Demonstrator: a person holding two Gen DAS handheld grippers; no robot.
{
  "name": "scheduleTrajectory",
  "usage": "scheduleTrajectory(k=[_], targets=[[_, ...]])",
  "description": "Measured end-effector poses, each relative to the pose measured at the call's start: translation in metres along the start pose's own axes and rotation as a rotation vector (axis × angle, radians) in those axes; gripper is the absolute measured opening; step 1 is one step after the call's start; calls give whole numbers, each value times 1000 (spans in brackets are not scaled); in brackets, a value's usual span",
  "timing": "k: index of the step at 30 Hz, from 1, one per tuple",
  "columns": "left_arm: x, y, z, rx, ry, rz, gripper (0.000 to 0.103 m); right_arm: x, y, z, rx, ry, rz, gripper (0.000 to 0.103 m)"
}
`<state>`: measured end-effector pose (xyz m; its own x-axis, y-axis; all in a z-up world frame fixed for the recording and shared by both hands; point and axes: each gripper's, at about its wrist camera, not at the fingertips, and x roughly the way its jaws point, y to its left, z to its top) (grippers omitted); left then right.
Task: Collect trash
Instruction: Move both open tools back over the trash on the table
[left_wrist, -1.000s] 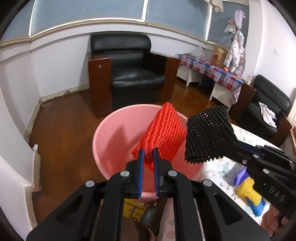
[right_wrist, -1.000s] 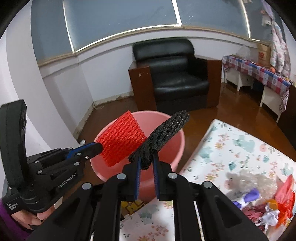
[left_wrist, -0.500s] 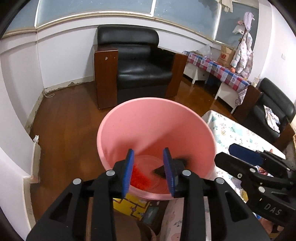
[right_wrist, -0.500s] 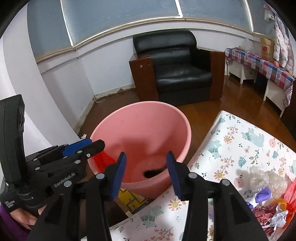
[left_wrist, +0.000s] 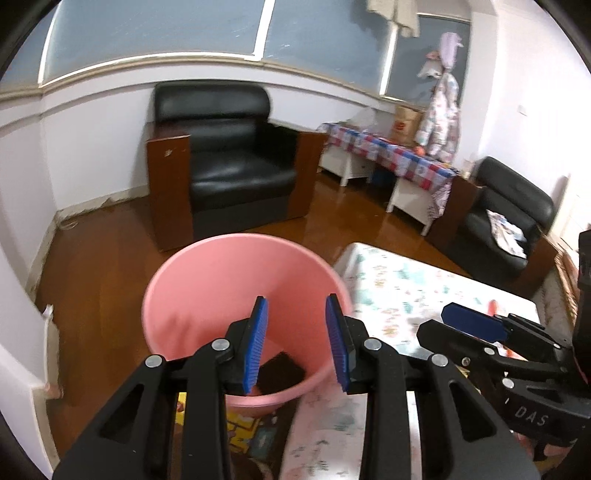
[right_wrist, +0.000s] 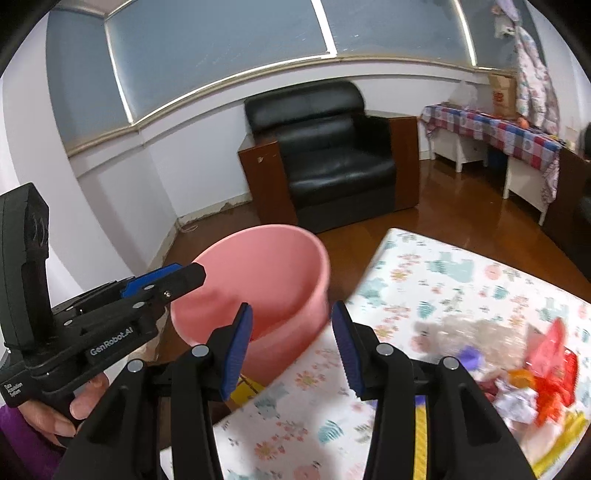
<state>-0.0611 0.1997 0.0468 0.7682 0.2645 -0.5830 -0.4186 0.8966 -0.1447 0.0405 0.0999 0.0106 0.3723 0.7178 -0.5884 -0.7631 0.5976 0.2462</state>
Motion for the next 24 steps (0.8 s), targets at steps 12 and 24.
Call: scheduleTrajectory(k=[12,24], targets=[[-3,-72,-18,137,31,-144,32,-86,-71,-48,138,-32,-136,44],[20,-111,-38,245,132,-229,32,-151,-135,-113,290,-37,-311,44]])
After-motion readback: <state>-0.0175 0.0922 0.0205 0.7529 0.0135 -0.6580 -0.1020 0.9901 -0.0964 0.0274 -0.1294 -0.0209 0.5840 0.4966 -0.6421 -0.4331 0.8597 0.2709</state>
